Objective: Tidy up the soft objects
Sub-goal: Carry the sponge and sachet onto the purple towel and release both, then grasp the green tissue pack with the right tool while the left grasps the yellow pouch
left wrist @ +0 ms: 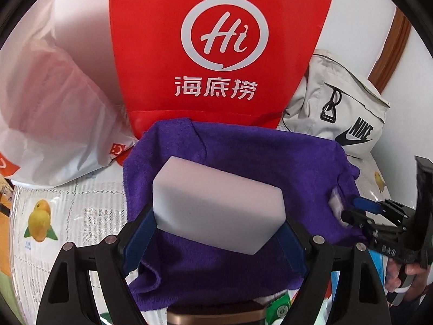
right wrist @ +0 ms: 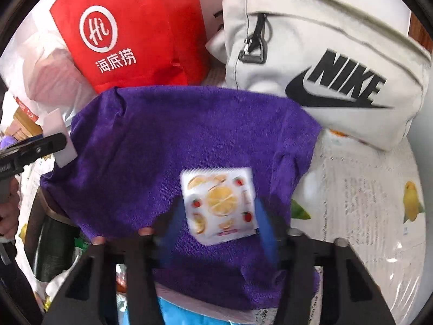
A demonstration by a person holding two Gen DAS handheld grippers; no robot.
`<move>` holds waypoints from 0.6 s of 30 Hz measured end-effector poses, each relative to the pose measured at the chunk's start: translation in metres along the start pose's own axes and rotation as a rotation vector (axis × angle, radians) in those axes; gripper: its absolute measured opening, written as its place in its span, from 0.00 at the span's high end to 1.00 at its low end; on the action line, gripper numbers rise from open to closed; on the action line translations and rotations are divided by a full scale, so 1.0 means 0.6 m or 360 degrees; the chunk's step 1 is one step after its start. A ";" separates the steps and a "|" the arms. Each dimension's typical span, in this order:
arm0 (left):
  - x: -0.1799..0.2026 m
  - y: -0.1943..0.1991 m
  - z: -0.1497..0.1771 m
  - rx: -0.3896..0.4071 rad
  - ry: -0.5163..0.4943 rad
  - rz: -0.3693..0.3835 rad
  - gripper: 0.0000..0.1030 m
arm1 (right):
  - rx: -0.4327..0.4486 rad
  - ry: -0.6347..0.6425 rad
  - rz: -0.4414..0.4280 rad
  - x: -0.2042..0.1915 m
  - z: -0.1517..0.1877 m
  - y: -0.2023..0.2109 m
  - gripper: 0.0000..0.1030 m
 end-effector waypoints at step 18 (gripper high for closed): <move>-0.012 -0.077 -0.018 -0.0154 0.0085 -0.0081 0.02 | 0.0123 0.0038 0.0021 0.001 -0.001 0.057 0.46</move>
Point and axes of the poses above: each gripper's, at about its wrist camera, not at the fingertips, and y roughly against the way its jaws point, x to its right, z to its underside, the point moved 7 cm from there along -y, roughly the way its jaws point, and after that the axes turned 3 degrees about y, right-handed, at the moved point
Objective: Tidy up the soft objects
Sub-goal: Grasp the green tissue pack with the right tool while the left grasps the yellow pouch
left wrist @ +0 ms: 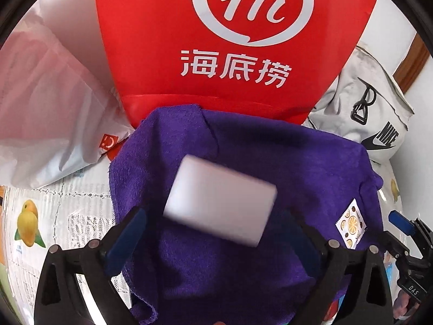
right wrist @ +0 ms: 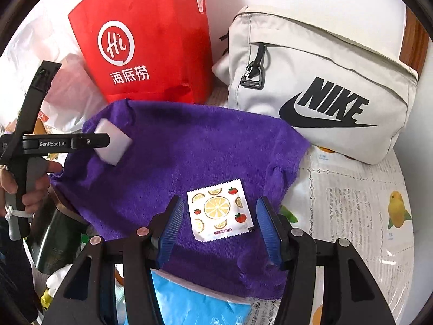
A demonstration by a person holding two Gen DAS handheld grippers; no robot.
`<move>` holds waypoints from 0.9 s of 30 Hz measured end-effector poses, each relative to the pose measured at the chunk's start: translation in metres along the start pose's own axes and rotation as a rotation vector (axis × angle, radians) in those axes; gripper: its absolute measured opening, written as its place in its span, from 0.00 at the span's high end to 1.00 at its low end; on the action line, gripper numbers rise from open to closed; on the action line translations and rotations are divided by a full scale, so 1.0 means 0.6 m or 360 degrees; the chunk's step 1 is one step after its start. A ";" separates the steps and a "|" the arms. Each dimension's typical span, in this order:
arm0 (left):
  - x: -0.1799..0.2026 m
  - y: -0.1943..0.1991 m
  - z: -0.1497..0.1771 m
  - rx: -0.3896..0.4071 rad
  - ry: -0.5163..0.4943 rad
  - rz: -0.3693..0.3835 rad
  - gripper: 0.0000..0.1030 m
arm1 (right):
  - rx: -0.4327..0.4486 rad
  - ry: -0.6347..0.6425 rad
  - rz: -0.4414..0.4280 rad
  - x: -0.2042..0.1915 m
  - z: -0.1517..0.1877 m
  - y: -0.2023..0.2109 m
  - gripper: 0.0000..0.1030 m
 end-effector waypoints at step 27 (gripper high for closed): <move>-0.017 0.216 0.162 0.0200 0.0051 0.0036 0.03 | 0.0091 0.0050 -0.0143 -0.129 0.094 0.148 0.42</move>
Point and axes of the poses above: each gripper's, at about its wrist camera, not at the fingertips, and y roughly against the way its jaws point, x to its right, z to its underside, the point moved 7 cm from there along -y, roughly the way its jaws point, and after that the axes turned 3 degrees about y, right-handed, at the moved point
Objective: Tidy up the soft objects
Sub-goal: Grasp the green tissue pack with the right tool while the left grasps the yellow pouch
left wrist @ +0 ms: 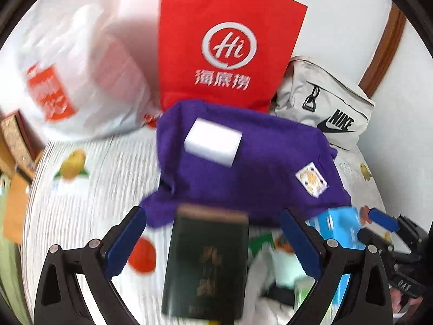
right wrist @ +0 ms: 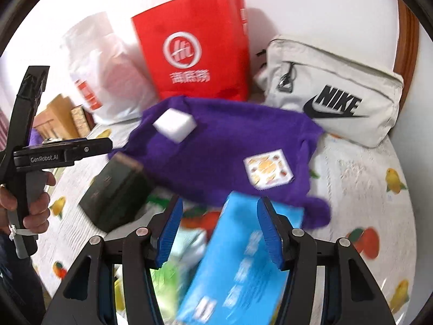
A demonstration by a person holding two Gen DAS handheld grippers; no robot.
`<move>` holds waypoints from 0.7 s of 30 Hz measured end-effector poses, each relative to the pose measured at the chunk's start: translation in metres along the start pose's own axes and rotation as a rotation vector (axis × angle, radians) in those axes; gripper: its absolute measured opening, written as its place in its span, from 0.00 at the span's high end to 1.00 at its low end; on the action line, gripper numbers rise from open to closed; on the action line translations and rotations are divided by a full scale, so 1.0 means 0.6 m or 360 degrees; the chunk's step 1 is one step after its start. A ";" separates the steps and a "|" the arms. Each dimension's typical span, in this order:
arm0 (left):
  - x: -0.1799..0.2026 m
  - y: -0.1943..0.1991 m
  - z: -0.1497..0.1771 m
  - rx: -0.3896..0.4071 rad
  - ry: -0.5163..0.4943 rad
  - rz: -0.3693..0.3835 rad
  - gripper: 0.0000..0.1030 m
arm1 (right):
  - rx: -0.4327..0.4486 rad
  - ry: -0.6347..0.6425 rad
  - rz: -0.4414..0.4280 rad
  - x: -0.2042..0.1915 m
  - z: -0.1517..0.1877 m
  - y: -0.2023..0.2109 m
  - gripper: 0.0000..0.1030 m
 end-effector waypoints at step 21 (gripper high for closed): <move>-0.095 0.050 0.177 -0.0120 0.0182 -0.0042 0.03 | -0.0172 0.0453 0.0312 -0.141 0.121 -0.069 0.27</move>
Point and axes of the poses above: each gripper's, at about its wrist camera, not at the fingertips, and y roughly against the way its jaws point, x to its right, z to its underside, the point moved 7 cm from there along -y, roughly the way its jaws point, and after that the axes turned 3 degrees about y, right-handed, at the moved point
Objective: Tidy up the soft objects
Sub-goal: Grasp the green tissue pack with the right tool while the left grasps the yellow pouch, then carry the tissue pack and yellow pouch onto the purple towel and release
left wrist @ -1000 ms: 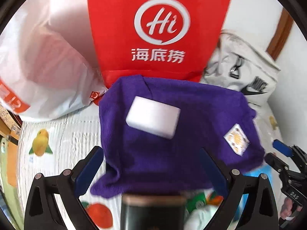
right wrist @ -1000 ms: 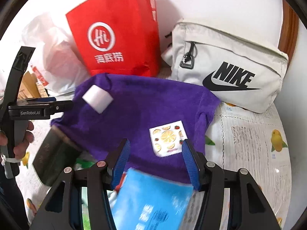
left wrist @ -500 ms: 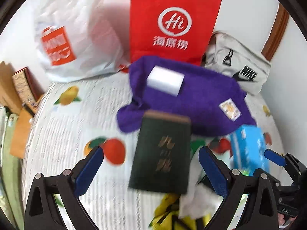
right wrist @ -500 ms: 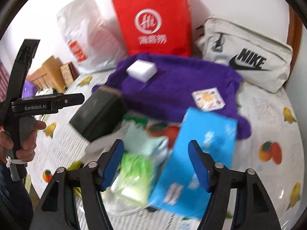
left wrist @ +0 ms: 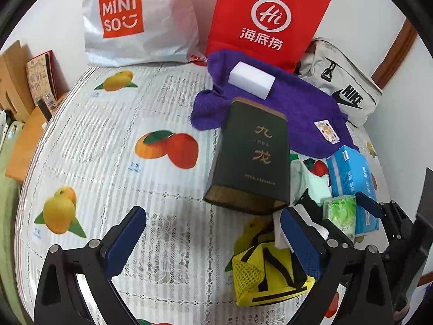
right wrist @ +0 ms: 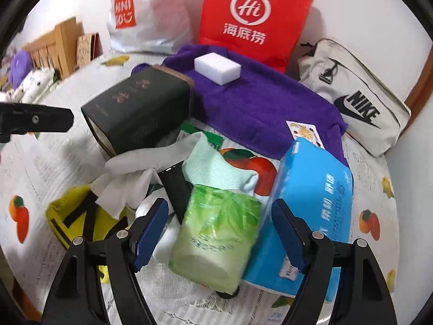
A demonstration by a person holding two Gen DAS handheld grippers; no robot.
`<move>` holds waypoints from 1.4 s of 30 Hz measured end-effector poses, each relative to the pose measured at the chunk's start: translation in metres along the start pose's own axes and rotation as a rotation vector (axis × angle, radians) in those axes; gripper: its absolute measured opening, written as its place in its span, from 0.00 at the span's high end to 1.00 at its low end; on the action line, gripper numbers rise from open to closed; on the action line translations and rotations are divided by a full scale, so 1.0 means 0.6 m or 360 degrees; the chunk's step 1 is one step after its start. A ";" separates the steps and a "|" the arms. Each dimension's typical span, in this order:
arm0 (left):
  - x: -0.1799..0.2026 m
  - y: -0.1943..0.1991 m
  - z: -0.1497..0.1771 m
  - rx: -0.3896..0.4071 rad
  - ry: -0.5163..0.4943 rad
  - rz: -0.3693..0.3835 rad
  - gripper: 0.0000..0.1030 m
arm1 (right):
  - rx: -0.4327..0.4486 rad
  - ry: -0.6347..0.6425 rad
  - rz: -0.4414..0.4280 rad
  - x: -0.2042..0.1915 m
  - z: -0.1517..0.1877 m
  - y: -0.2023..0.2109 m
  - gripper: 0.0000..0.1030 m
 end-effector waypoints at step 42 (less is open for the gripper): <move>0.047 -0.037 0.115 -0.0068 -0.0268 0.0082 0.71 | 0.0135 -0.0470 -0.0186 0.077 0.108 0.123 0.51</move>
Point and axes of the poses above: each gripper's, at about its wrist camera, not at the fingertips, and y roughly against the way its jaws point, x to its right, z to its underside, the point moved 7 cm from there along -y, roughly the way its jaws point, and after that the axes turned 3 degrees about y, right-handed, at the moved point
